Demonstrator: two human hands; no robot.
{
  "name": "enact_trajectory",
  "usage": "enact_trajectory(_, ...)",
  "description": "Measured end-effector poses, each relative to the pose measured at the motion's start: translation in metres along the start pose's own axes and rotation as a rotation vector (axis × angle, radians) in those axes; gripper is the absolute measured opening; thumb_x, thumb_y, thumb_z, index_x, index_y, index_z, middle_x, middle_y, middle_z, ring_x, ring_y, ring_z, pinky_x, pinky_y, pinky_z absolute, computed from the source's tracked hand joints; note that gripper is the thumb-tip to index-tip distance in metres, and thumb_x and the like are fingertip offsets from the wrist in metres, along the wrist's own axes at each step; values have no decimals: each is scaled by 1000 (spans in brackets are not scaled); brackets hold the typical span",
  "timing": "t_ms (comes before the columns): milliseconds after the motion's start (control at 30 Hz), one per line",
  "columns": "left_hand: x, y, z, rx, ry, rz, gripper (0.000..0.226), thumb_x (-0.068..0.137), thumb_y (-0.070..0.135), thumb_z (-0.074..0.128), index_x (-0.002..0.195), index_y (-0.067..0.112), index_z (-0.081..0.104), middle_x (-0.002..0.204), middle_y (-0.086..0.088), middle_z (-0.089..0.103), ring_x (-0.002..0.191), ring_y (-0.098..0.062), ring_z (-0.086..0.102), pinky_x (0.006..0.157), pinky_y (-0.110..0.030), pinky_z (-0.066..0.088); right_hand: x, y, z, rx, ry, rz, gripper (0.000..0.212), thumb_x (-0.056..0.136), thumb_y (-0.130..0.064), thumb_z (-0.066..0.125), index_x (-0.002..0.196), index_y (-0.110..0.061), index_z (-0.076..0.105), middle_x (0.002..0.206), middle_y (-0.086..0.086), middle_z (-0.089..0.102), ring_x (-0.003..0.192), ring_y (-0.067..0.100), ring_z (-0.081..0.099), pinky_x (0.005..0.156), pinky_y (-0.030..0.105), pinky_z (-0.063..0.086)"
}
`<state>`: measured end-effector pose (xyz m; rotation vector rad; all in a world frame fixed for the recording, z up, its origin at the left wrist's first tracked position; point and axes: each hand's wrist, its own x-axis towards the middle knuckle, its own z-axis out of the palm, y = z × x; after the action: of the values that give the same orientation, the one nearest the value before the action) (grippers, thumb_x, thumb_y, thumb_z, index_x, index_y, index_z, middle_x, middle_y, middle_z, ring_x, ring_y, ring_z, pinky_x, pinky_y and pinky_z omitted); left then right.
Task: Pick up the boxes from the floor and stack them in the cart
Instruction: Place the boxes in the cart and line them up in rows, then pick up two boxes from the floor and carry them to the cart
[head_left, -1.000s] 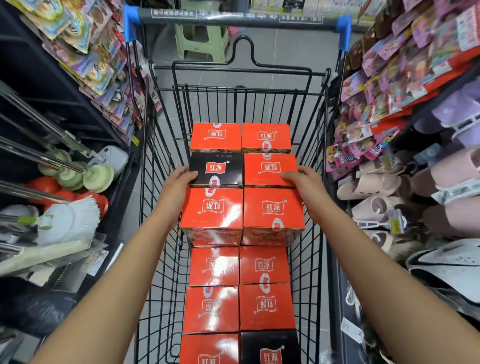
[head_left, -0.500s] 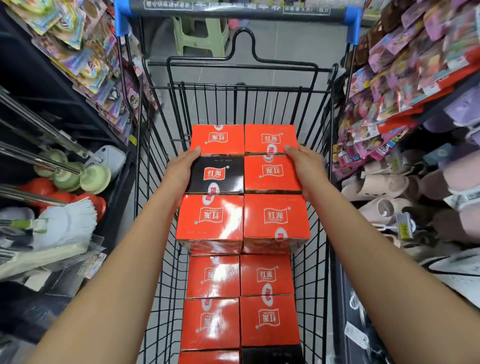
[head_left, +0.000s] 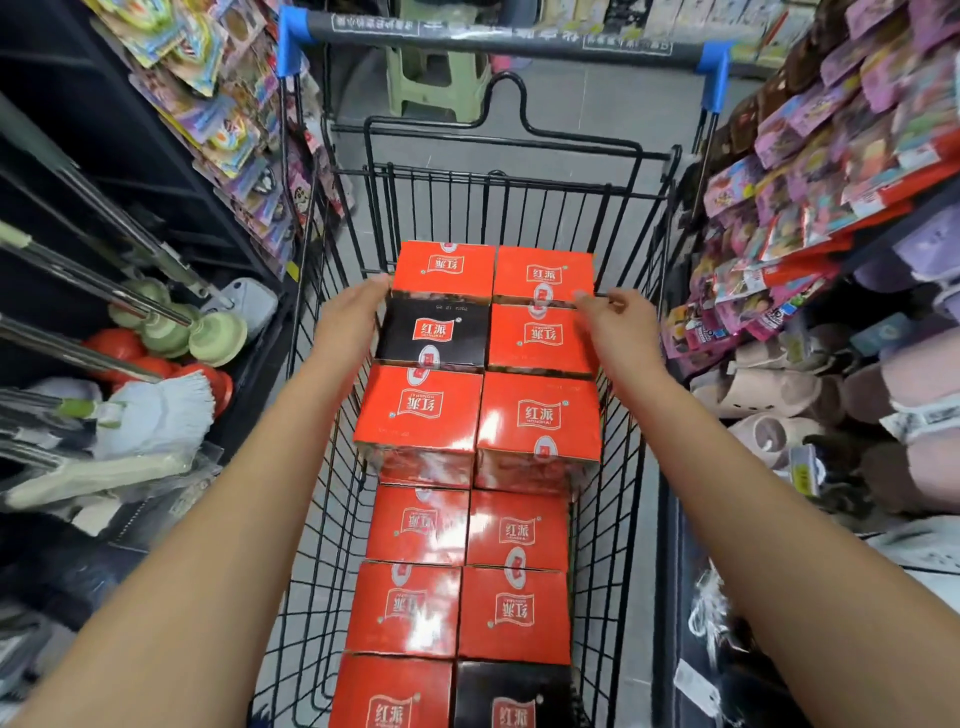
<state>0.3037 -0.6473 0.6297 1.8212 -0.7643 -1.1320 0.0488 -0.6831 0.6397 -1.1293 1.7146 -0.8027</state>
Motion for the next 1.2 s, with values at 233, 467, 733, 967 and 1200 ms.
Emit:
enact_trajectory(233, -102, -7, -49, 427, 175, 217, 65, 86, 64, 46, 136, 23, 52, 133, 5, 58, 122, -13, 52, 106, -33, 39, -88, -22, 11, -469, -158, -494, 56, 93, -37, 57, 139, -7, 45, 137, 14, 51, 131, 33, 39, 110, 40, 30)
enact_trajectory(467, -246, -37, -126, 1090, 417, 220, 70, 87, 60, 31, 133, 11, 52, 121, -19, 62, 107, -38, 58, 86, -44, 48, -210, -47, 63, -878, -463, -984, 53, 92, -45, 53, 125, -4, 51, 117, 19, 54, 114, 38, 45, 101, 45, 34)
enact_trajectory(733, -425, -129, -236, 1096, 643, -77, 69, 85, 61, 28, 128, 13, 54, 112, -14, 64, 101, -38, 59, 82, -45, 47, -402, -22, 133, -937, -801, -1318, 53, 91, -42, 56, 126, -2, 52, 118, 23, 54, 114, 40, 47, 95, 44, 39)
enact_trajectory(967, -612, -247, -315, 932, 822, -348, 74, 80, 64, 26, 125, 13, 56, 107, -16, 67, 96, -38, 63, 80, -45, 49, -618, 41, 193, -1015, -1120, -1547, 56, 93, -46, 48, 134, -8, 44, 129, 17, 49, 122, 36, 40, 102, 43, 34)
enact_trajectory(1200, -800, -356, -356, 821, 1017, -689, 71, 87, 63, 31, 133, 14, 51, 124, -11, 62, 114, -34, 55, 97, -43, 39, -816, 122, 219, -1042, -1419, -1777, 56, 95, -47, 47, 134, -8, 43, 130, 16, 50, 121, 34, 41, 102, 40, 32)
